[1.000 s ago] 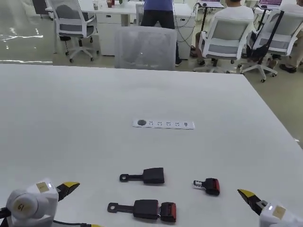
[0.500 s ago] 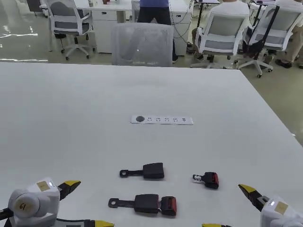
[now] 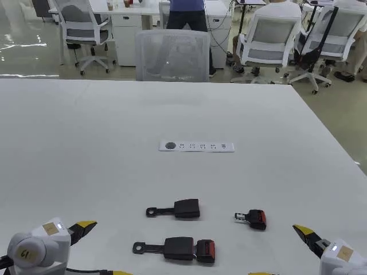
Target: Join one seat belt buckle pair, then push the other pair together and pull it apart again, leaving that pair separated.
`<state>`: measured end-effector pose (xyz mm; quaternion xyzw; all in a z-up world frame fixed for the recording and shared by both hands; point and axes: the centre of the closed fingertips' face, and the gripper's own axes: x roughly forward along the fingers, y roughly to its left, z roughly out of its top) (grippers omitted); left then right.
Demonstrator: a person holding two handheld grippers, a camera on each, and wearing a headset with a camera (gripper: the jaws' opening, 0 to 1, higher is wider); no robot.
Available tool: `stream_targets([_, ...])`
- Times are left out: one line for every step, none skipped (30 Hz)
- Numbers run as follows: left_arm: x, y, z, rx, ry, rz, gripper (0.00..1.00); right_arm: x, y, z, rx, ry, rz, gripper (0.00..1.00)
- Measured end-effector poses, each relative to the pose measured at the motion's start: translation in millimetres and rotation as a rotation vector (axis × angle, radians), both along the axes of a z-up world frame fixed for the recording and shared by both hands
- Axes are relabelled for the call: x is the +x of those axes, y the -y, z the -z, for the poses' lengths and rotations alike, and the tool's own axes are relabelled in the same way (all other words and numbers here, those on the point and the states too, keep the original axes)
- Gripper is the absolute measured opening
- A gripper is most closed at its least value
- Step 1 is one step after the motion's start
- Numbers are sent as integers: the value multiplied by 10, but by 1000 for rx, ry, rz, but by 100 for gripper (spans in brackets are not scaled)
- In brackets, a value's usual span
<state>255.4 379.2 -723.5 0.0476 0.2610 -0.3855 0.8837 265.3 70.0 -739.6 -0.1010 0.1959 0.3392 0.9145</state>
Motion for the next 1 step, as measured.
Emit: stream_targets([-5,7,0,0,0,4,100,-2,-2,2,-2,1,-2,99])
